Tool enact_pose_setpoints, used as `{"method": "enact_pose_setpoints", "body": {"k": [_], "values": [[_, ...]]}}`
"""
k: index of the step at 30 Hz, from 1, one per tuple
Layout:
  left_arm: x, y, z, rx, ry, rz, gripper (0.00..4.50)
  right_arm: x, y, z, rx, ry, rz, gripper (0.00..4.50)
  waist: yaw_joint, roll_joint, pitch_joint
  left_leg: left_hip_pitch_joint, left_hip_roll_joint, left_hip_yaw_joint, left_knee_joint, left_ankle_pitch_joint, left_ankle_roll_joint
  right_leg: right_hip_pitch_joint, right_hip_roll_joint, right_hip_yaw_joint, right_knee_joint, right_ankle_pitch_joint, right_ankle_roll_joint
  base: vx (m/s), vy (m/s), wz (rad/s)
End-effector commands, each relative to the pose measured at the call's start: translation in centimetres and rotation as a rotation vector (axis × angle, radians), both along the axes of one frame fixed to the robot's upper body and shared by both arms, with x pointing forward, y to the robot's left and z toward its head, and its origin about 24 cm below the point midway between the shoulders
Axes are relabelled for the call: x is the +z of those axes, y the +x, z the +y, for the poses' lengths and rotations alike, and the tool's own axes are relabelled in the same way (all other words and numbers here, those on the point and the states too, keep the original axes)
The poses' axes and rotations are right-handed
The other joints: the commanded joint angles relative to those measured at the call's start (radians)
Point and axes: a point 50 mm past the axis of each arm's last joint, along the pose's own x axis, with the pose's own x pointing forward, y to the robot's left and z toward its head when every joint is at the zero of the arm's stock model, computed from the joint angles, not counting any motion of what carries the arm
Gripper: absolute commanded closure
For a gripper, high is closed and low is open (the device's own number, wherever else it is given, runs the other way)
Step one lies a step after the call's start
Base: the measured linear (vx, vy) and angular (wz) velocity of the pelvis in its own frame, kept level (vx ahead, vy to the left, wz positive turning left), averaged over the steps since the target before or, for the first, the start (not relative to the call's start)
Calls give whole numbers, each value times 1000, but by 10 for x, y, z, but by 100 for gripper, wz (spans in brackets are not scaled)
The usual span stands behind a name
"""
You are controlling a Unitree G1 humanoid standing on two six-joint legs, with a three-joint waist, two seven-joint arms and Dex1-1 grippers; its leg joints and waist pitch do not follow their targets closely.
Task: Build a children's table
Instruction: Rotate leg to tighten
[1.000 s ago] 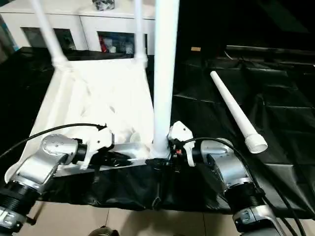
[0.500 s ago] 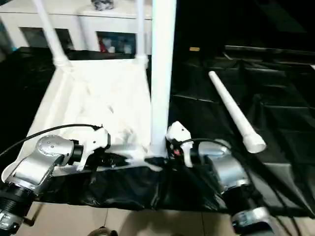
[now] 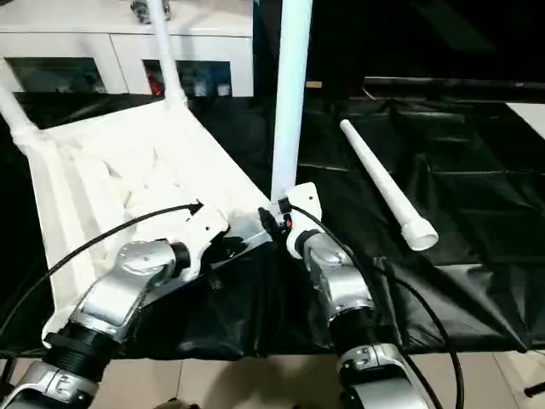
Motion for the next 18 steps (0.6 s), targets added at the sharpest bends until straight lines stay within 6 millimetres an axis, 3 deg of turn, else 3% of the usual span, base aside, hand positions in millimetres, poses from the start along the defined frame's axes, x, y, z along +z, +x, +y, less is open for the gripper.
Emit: {"method": "enact_pose_setpoints", "body": {"k": [1,4,5,7,8,12,18], "values": [[12,-7,-28,-149,-61,-47,450,-9,-9,23,133,17,46,77,4,2,-52,12,36,-18,-78,-400,-5,29,-60,47,-93,-444,-116,0,0,0],[15,-12,-20,-233,-71,-42,450,-5,-10,16,231,-23,-7,68,10,3,-57,9,38,-14,-76,-351,6,33,-60,50,-84,-363,-141,0,0,0],[15,-13,-19,-249,-74,-43,450,-5,-11,15,249,-30,-14,68,11,8,-58,8,37,-14,-76,-343,8,34,-60,50,-81,-347,-147,0,0,0],[15,-15,-14,-271,-70,-27,450,-5,-14,10,315,-41,-21,68,11,5,-61,4,38,-12,-73,-313,14,40,-58,50,-71,-282,-171,0,0,0],[14,-15,-4,-292,-64,-18,450,-4,-21,2,450,-64,-29,68,11,2,-62,3,38,-9,-71,-294,23,43,-56,51,-67,-245,-185,0,0,0],[15,-14,5,-302,-63,-11,450,-3,-29,-5,591,-74,-26,68,19,4,-65,1,39,-7,-65,-233,54,48,-55,51,-55,-154,-217,0,0,0],[15,-10,24,-340,-50,18,450,0,-47,-14,864,-68,26,68,37,1,-58,9,43,-3,-67,-262,62,45,-54,51,-60,-208,-221,0,0,0]]}}
